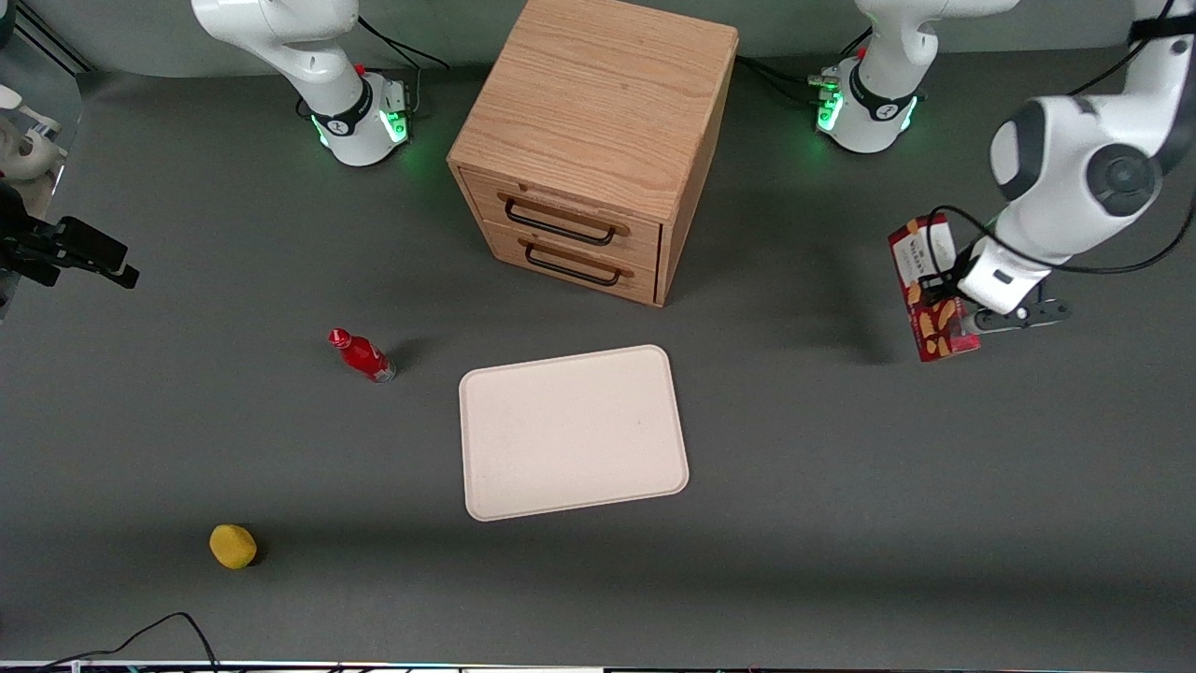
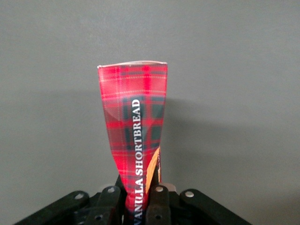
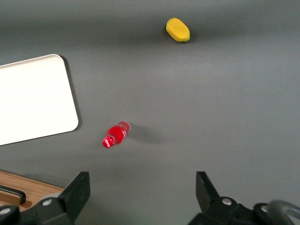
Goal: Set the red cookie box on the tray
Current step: 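Carry the cookie box with the left gripper over the white tray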
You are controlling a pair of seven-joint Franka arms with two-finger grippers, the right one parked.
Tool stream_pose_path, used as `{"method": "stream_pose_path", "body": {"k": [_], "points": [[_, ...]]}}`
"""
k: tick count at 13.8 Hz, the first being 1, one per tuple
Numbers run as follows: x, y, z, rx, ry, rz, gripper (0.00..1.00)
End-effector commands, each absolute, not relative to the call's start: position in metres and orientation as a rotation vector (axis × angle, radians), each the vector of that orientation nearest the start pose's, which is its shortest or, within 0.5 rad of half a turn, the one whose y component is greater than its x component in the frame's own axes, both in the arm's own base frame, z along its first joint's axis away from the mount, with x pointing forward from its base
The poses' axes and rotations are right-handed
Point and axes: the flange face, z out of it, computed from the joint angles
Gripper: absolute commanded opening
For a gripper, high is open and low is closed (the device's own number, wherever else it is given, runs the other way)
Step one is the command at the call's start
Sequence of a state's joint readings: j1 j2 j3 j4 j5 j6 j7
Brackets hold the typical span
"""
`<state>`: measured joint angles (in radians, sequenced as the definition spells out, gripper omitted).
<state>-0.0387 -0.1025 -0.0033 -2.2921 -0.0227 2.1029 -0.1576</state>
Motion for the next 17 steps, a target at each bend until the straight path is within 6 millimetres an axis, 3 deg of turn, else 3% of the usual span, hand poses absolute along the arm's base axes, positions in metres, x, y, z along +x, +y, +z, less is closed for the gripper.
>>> {"method": "stream_pose_path", "body": {"k": [1,3,4,7,8,10,13,15,17], "points": [[0.499,-0.054,0.465,-3.136,-0.205,0.219,0.15],[0.505,-0.087,0.529,-3.138,-0.211,0.270,0.15],[0.508,-0.105,0.551,-3.133,-0.234,0.283,0.15],[0.537,-0.171,0.563,-3.197,-0.398,0.309,0.15],[0.544,-0.208,0.557,-3.202,-0.490,0.320,0.16],[0.576,-0.284,0.535,-3.195,-0.716,0.328,0.16],[0.602,-0.391,0.484,-3.095,-0.762,0.107,0.16],[0.608,-0.440,0.447,-3.096,-0.869,0.012,0.16],[0.614,-0.460,0.418,-3.128,-0.887,-0.093,0.16]]}}
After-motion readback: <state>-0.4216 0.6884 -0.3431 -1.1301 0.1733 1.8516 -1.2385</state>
